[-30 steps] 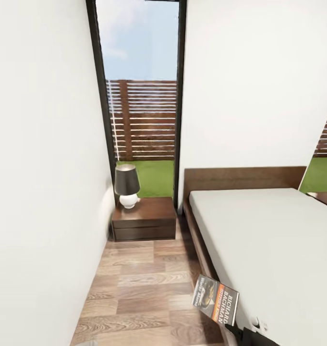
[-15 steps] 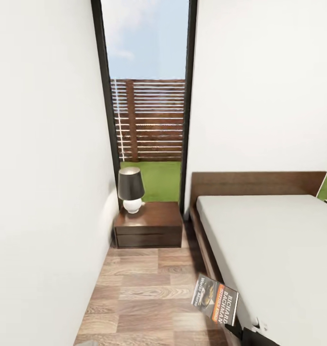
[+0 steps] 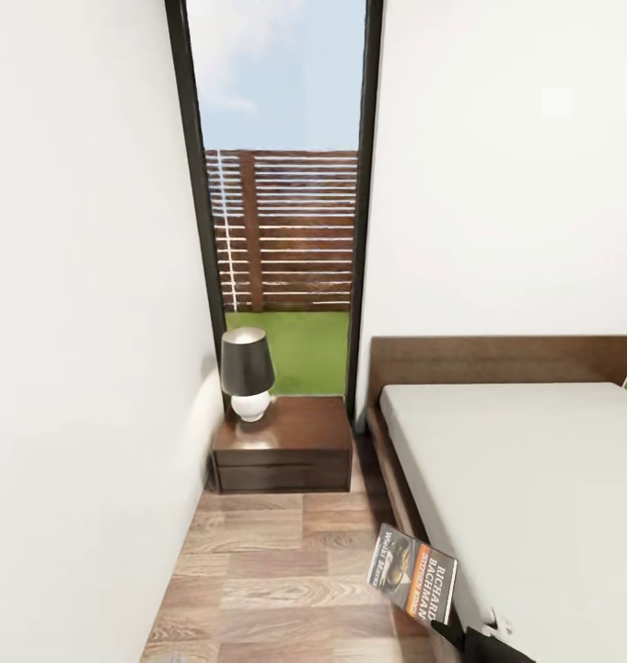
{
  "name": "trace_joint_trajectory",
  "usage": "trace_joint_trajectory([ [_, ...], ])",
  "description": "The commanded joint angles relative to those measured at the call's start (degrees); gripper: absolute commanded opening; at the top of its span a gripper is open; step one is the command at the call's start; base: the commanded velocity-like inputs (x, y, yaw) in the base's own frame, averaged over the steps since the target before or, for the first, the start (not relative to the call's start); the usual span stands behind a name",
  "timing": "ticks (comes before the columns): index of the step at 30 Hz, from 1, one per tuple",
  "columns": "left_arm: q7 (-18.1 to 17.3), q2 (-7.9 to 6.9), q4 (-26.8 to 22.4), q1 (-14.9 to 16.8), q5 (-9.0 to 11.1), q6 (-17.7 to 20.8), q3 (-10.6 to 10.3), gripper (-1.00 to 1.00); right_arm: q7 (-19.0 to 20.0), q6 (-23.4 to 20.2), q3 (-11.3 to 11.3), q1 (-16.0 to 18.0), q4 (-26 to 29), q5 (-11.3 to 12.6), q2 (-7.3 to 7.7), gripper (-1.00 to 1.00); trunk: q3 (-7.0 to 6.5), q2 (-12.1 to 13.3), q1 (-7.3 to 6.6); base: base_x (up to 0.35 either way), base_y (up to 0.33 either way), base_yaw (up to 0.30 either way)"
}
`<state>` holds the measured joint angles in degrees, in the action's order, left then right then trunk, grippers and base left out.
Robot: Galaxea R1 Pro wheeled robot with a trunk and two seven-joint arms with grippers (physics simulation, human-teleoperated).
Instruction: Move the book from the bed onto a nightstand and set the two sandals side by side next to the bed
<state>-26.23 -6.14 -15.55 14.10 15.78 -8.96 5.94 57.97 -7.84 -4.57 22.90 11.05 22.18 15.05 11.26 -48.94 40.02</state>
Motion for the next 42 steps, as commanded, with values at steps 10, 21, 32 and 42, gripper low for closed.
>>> trace_joint_trajectory([
  [10, -0.4, -0.01, 0.08, 0.06, 0.13, 0.0, 0.3, 1.0, 0.21, -0.6, -0.62, 0.04, 0.02, 0.05, -0.02, -1.0, 0.08, -0.05, 0.04, 0.332, 0.0, 0.018],
  [21, -0.4, 0.02, 0.08, 0.06, 0.13, 0.0, 0.3, 1.0, 0.21, -0.6, -0.62, 0.05, 0.02, 0.05, -0.01, -1.0, 0.08, -0.05, 0.04, 0.332, 0.0, 0.01],
  [32, -0.4, 0.0, 0.08, 0.06, 0.13, 0.0, 0.3, 1.0, 0.21, -0.6, -0.62, 0.05, 0.02, 0.05, -0.02, -1.0, 0.08, -0.05, 0.04, 0.332, 0.0, 0.0],
  [42, -0.4, 0.04, 0.08, 0.06, 0.13, 0.0, 0.3, 1.0, 0.21, -0.6, -0.62, 0.05, 0.02, 0.05, -0.02, -1.0, 0.08, -0.05, 0.04, 0.332, 0.0, 0.0],
])
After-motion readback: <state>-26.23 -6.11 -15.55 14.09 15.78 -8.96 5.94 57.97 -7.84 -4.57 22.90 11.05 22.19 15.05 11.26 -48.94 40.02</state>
